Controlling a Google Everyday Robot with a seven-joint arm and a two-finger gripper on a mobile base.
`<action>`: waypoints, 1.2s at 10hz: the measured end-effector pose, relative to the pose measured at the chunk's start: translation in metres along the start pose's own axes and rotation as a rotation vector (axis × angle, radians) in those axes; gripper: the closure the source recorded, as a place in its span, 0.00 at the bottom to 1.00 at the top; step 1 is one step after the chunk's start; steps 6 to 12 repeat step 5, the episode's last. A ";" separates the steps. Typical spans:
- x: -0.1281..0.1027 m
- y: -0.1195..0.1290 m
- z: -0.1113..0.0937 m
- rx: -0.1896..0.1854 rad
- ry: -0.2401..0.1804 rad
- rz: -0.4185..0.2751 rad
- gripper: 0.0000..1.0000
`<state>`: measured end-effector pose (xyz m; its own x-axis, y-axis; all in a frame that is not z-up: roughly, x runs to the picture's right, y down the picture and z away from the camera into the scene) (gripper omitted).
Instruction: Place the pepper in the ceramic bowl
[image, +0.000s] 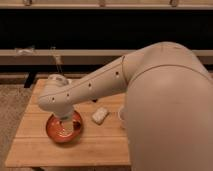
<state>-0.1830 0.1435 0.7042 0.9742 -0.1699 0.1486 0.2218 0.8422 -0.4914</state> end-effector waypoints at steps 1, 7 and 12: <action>0.000 -0.005 -0.003 0.016 -0.015 -0.007 0.20; 0.004 -0.011 -0.009 0.033 -0.040 -0.008 0.20; 0.004 -0.011 -0.009 0.033 -0.040 -0.008 0.20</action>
